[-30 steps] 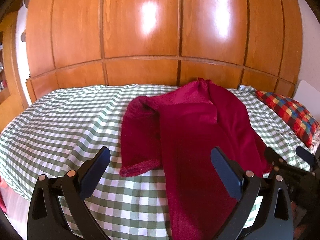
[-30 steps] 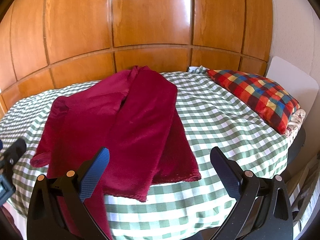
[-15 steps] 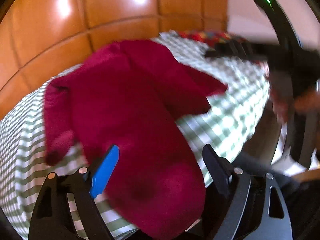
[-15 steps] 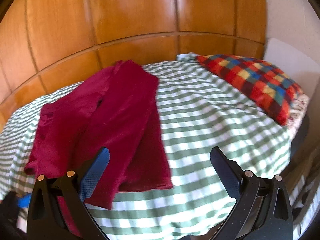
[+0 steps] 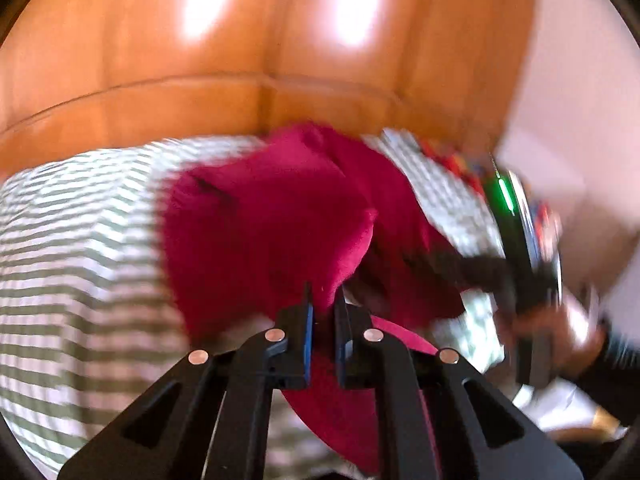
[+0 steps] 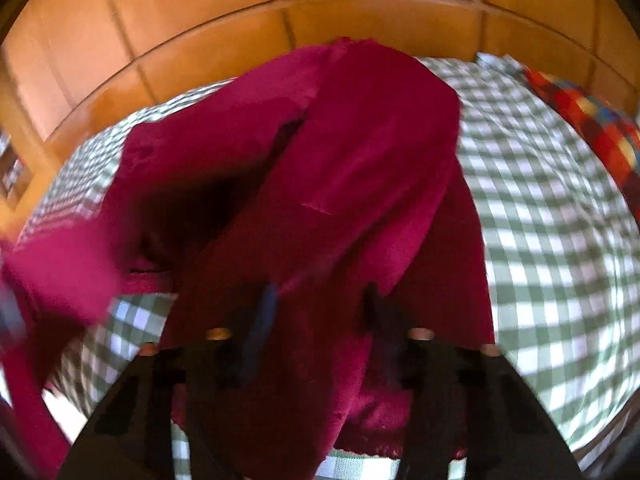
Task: Fold small clothes
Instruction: 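Grasp the dark red shirt with both grippers and lift it off the bed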
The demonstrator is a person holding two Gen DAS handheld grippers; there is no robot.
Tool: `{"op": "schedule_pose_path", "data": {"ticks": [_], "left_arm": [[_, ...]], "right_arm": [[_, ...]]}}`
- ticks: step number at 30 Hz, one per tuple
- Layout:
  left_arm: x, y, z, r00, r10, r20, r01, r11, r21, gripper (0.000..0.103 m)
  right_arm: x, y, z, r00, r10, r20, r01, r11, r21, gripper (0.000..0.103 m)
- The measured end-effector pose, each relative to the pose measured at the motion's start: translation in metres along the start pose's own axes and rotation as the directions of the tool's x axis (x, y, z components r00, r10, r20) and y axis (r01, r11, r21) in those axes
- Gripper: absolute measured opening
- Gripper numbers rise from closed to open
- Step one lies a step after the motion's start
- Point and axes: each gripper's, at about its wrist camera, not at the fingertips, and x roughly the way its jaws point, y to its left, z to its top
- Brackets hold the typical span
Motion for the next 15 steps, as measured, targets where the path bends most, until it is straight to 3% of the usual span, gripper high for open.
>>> {"op": "schedule_pose_path", "data": {"ticks": [1,2,6,9,11,15], "left_arm": [[-0.006,0.016,0.012,0.999,0.019,0.031,-0.018,0.999,-0.037,0.007],[-0.012,0.033,0.026,0.997,0.042,0.064,-0.037,0.996,-0.077,0.007],[-0.028,0.094,0.069,0.971,0.198,0.137,-0.171,0.968,-0.183,0.007],[-0.028,0.138,0.101,0.934,0.329,0.141,-0.288,0.925,-0.247,0.007],[-0.023,0.162,0.115,0.913,0.391,0.119,-0.348,0.897,-0.274,0.007],[0.011,0.212,0.151,0.845,0.533,0.042,-0.502,0.817,-0.284,0.007]], "right_arm": [[-0.002,0.001,0.002,1.000,-0.012,0.001,0.012,1.000,-0.027,0.011],[-0.004,0.000,0.004,1.000,-0.018,0.001,0.018,0.999,-0.036,0.008],[-0.032,-0.021,0.018,0.999,-0.024,0.039,0.026,0.998,-0.052,0.007],[-0.055,-0.045,0.039,0.990,-0.100,0.103,0.105,0.993,-0.053,0.007],[-0.066,-0.066,0.052,0.975,-0.172,0.143,0.178,0.983,-0.035,0.007],[-0.070,-0.116,0.089,0.905,-0.386,0.182,0.394,0.919,-0.012,0.007]]}}
